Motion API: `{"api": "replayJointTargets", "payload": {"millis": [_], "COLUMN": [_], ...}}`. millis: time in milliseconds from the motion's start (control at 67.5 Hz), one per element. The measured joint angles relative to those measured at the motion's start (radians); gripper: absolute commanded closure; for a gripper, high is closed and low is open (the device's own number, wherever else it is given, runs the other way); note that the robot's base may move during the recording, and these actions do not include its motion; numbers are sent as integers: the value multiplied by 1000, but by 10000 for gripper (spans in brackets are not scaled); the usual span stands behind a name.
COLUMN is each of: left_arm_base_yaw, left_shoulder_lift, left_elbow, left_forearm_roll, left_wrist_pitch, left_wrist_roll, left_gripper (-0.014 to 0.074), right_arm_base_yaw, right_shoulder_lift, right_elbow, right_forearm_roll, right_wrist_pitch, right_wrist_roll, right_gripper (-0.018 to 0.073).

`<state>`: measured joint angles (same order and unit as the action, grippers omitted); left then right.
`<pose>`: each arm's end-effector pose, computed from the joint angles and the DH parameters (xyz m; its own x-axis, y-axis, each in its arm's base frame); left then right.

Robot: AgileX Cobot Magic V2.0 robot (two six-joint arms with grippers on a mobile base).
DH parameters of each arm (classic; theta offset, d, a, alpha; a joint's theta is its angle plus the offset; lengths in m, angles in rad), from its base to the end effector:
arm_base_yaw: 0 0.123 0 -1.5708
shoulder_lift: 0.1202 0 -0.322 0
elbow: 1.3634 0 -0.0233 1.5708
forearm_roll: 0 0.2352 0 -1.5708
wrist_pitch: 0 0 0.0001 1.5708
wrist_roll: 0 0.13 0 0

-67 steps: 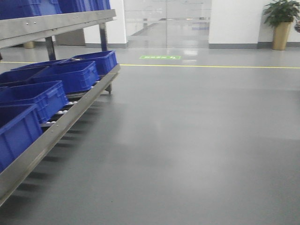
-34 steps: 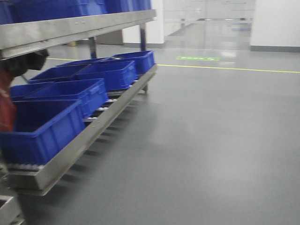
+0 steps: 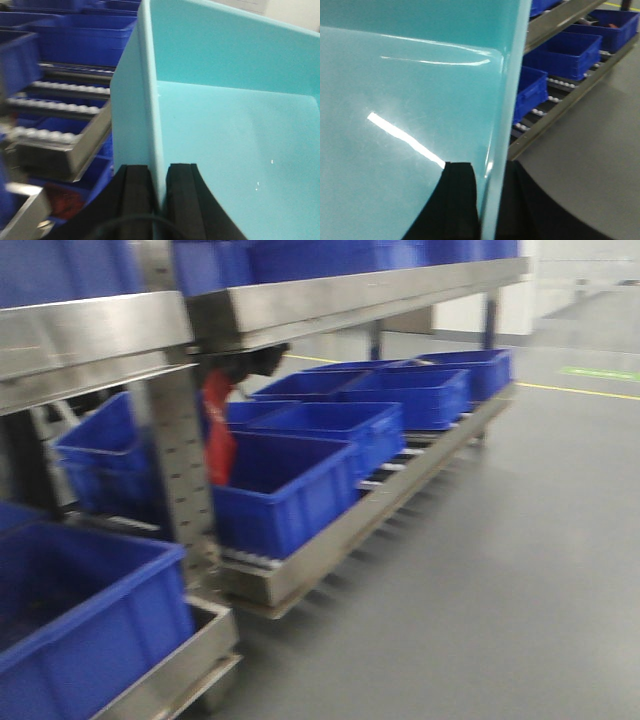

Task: Move two blue bins to right shelf middle
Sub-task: 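Turn and drive up to the second shelf of bins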

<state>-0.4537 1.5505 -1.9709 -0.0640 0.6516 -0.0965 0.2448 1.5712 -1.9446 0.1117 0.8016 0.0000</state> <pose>0.3168 -0.1601 0.5595 -0.1961 -0.0677 -0.9782 0.4485 0.8809 -0.1509 0.3480 0.0977 0.5250 -0.3451 -0.0063 -0.9385 -0.2889 0.9521 0.0998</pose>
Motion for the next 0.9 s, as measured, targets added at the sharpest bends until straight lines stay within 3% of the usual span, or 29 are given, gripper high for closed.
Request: {"api": "replayJointTargets", "payload": {"millis": [904], "left_arm_base_yaw": [0], "left_shoulder_lift": [0], "left_elbow": [0], "left_forearm_roll": [0], "left_wrist_pitch": [-2], "left_wrist_roll": [0], "left_gripper": [707], "right_arm_base_yaw": [0], "right_shoulder_lift": [0], "right_elbow": [0], "right_forearm_roll": [-2], "right_wrist_pitch": [-2], "right_wrist_roll": [0], "right_gripper": [712]}}
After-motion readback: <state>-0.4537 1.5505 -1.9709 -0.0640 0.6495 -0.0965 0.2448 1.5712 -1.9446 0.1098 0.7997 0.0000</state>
